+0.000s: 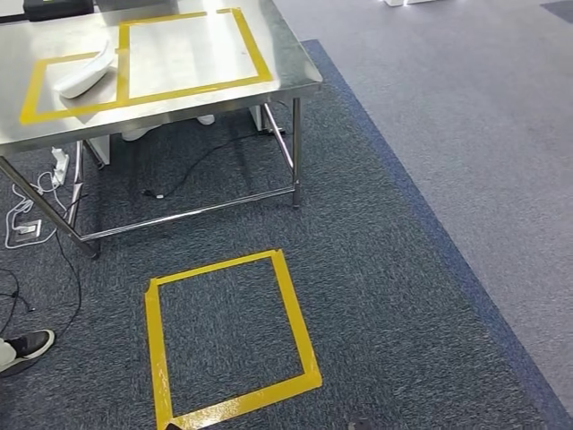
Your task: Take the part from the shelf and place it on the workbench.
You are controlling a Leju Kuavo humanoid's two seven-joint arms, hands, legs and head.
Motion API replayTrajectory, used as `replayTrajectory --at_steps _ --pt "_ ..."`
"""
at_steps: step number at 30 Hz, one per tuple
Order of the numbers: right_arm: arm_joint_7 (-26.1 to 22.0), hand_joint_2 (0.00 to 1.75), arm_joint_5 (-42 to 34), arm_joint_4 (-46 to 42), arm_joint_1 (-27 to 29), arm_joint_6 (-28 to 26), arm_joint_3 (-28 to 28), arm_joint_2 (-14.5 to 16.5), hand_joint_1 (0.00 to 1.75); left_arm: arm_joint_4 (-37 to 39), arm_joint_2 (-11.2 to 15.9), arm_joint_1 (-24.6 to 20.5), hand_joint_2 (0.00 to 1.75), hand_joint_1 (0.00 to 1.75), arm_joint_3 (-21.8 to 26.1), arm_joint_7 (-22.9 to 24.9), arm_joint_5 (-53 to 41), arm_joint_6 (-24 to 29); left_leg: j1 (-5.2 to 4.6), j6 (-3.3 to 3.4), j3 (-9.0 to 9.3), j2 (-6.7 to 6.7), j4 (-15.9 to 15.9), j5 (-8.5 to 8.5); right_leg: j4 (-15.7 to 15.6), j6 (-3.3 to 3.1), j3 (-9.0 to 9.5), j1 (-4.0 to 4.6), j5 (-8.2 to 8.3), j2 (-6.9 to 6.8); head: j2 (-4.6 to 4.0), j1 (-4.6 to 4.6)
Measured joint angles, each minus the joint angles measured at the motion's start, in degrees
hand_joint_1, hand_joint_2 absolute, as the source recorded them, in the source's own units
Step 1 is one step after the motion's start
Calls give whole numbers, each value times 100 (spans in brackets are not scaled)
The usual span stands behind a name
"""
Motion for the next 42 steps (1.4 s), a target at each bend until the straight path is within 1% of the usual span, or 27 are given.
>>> replayTrajectory --at_steps 2,4,6,7,8,9,11,13,15,17,19,21,22,23,24,25,27,28,29,31,33,35,36,37,38,40,42 --pt "13 0 4 0 8 5 -1 0 0 0 0 -6 0 0 17 -35 11 -36 20 -66 -69 -162 196 -182 -11 -84 -22 -23 44 92 0 -14" --pt "22 0 12 0 -7 7 -2 0 0 0 11 11 0 0 42 -89 38 -79 49 -122 -314 -431 831 -588 -11 -147 -49 -31 92 206 0 -34" --pt "47 0 18 0 -11 6 -2 0 0 1 20 40 0 0 73 -127 78 -102 60 -133 -585 -525 1530 -874 8 -169 -96 -20 120 345 0 -38" --pt "65 0 19 0 -6 2 -2 0 0 1 23 49 0 0 89 -141 95 -104 60 -125 -619 -537 1637 -852 22 -169 -110 -15 126 419 0 -39" --pt "87 0 21 0 -2 -4 -2 0 0 1 25 52 0 0 103 -154 107 -106 60 -109 -559 -551 1523 -719 36 -169 -117 -10 130 493 0 -38" --pt "111 0 23 0 -1 -13 -2 0 0 1 27 52 0 0 119 -164 115 -106 60 -83 -414 -604 1205 -501 48 -167 -118 -5 131 568 0 -38" --pt "155 0 30 1 -15 -30 -2 3 0 6 35 57 0 0 146 -177 132 -103 64 -19 -105 -864 477 -136 75 -150 -141 -2 138 712 0 -34" --pt "183 0 41 1 -31 -43 -2 6 0 11 45 59 0 0 178 -182 151 -101 63 24 17 -1032 131 -59 99 -90 -217 -11 168 838 0 -43" --pt "220 0 61 1 -22 -58 -2 4 0 13 42 50 0 0 204 -187 191 -93 77 50 10 -946 53 -69 106 -7 -306 -18 207 936 0 -53" --pt "310 0 132 2 -14 -95 0 1 0 13 29 46 0 0 265 -217 350 -58 106 96 7 -816 -12 -31 250 50 -428 -8 108 787 0 -31" --pt "435 0 289 2 -30 -136 29 -4 0 13 9 61 0 0 417 -283 625 -5 110 130 2 -652 -43 -5 830 98 -707 -8 -228 488 0 12" --pt "505 0 417 2 -39 -185 82 -8 0 13 -4 86 0 0 616 -307 828 13 100 136 -16 -475 -38 -4 1563 151 -1031 -26 -543 349 0 35" --pt "498 0 440 2 -35 -226 102 -10 0 13 -4 91 0 0 697 -275 864 -3 97 136 -20 -393 -35 -4 1732 169 -1091 -35 -571 324 0 34" --pt "463 0 436 2 -30 -276 110 -11 0 13 -4 89 0 0 756 -221 864 -30 96 135 -22 -321 -31 -5 1672 179 -1035 -43 -489 300 0 35" --pt "412 0 409 2 -28 -320 110 -13 0 13 -6 83 0 0 796 -158 848 -60 95 130 -19 -255 -27 -8 1383 177 -860 -48 -320 257 0 36" --pt "361 0 368 1 -31 -358 108 -13 0 13 -9 79 0 0 828 -103 833 -86 92 120 -11 -195 -21 -14 960 167 -615 -49 -138 155 0 36" --pt "310 0 291 -3 -60 -409 105 -13 0 13 -15 81 0 0 880 -60 806 -109 60 70 -6 -81 6 -36 239 118 -217 -17 56 -74 0 38" --pt "320 0 277 -5 -71 -429 105 -13 0 13 -15 83 0 0 903 -76 791 -108 44 42 -6 -27 17 -43 85 88 -138 -1 68 -133 0 34" --pt "340 0 274 -7 -74 -441 105 -13 0 13 -15 81 0 0 922 -106 776 -103 31 14 -6 32 24 -42 54 59 -139 16 58 -115 0 31" --pt "379 0 291 -7 -52 -449 104 -13 0 13 -19 60 0 0 949 -202 746 -82 42 -43 5 75 42 -71 51 -5 -169 2 90 9 0 23" --pt "391 0 331 -7 -41 -453 102 -13 0 13 -24 43 0 0 963 -298 720 -55 70 -105 -84 -164 326 -312 31 -77 -175 -25 135 125 0 -5" --pt "392 0 375 -7 -44 -455 101 -11 0 13 -26 56 0 0 969 -356 699 -41 91 -137 -360 -459 1034 -714 29 -129 -190 -34 168 260 0 -38" --pt "393 0 391 -7 -42 -454 102 -11 0 13 -28 67 0 0 970 -369 693 -40 94 -142 -509 -516 1395 -857 34 -140 -200 -30 177 341 0 -41" --pt "393 0 401 -6 -39 -452 102 -11 0 13 -31 78 0 0 970 -379 688 -39 95 -142 -602 -541 1620 -899 42 -143 -208 -25 181 426 0 -41" --pt "394 0 406 -5 -36 -452 103 -12 0 13 -33 83 0 0 970 -385 681 -37 95 -136 -611 -554 1638 -825 54 -143 -211 -22 183 513 0 -41" --pt "397 0 408 -5 -35 -445 103 -12 0 13 -35 84 0 0 970 -390 650 -30 96 -101 -371 -662 1064 -410 87 -139 -213 -20 181 677 0 -40" --pt "407 0 409 -7 -46 -427 103 -10 0 17 -34 88 0 0 969 -353 612 -25 114 -56 -99 -966 386 -125 129 -108 -244 -14 182 827 0 -37"
